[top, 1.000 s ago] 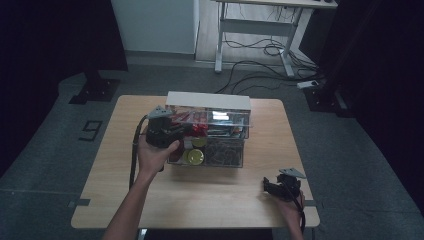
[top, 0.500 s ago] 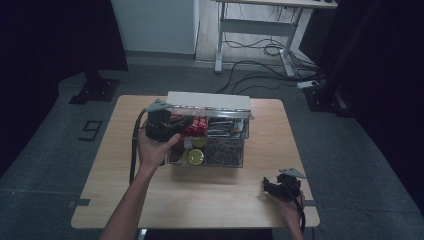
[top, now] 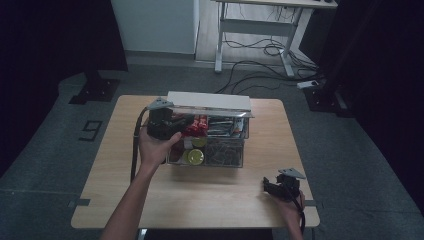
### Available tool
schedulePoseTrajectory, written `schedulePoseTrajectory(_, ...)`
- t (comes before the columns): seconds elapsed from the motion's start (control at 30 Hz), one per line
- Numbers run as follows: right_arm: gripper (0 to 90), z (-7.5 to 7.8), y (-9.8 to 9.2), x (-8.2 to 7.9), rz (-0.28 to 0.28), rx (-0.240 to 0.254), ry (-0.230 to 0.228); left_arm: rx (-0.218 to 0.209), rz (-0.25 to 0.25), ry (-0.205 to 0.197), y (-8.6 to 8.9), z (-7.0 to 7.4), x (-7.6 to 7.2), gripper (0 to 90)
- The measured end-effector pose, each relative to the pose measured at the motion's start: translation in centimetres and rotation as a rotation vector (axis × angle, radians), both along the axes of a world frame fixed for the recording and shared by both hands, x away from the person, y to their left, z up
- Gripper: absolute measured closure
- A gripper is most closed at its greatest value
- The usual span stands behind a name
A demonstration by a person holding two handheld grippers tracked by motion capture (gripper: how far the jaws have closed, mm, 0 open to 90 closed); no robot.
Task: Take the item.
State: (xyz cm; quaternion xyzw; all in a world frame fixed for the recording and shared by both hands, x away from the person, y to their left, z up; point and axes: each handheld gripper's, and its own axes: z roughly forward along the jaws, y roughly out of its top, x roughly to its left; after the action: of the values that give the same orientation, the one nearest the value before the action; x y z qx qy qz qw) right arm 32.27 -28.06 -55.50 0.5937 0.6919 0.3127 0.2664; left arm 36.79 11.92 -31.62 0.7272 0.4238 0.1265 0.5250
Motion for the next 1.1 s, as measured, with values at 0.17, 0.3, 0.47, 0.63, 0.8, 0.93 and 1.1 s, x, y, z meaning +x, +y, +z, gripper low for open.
schedulePoseTrajectory(0.17,23.0,0.0,0.1,-0.2,0.008,0.002,-0.005,-0.006,-0.004,0.003,0.1,0.0,0.1,90.0)
schedulePoseTrajectory(0.3,25.5,0.7,0.5,-0.4,0.024,0.009,-0.029,-0.008,-0.005,0.003,0.0,-0.1,0.1,90.0)
schedulePoseTrajectory(0.47,29.1,1.6,0.8,-0.8,0.039,0.033,-0.061,-0.012,-0.009,0.005,0.0,-0.1,0.1,90.0)
schedulePoseTrajectory(0.63,36.9,3.2,1.0,-1.2,0.067,0.088,-0.097,-0.017,-0.009,0.005,0.1,-0.1,0.1,90.0)
schedulePoseTrajectory(0.8,41.3,5.3,1.2,-1.6,0.087,0.112,-0.146,-0.016,-0.011,0.009,0.0,-0.1,0.2,90.0)
schedulePoseTrajectory(0.93,43.6,7.1,1.6,-1.7,0.117,0.137,-0.183,-0.018,-0.014,0.010,0.0,0.0,0.2,90.0)
schedulePoseTrajectory(1.1,46.3,9.5,2.2,-1.4,0.157,0.153,-0.228,-0.024,-0.018,0.012,0.1,0.0,0.2,90.0)
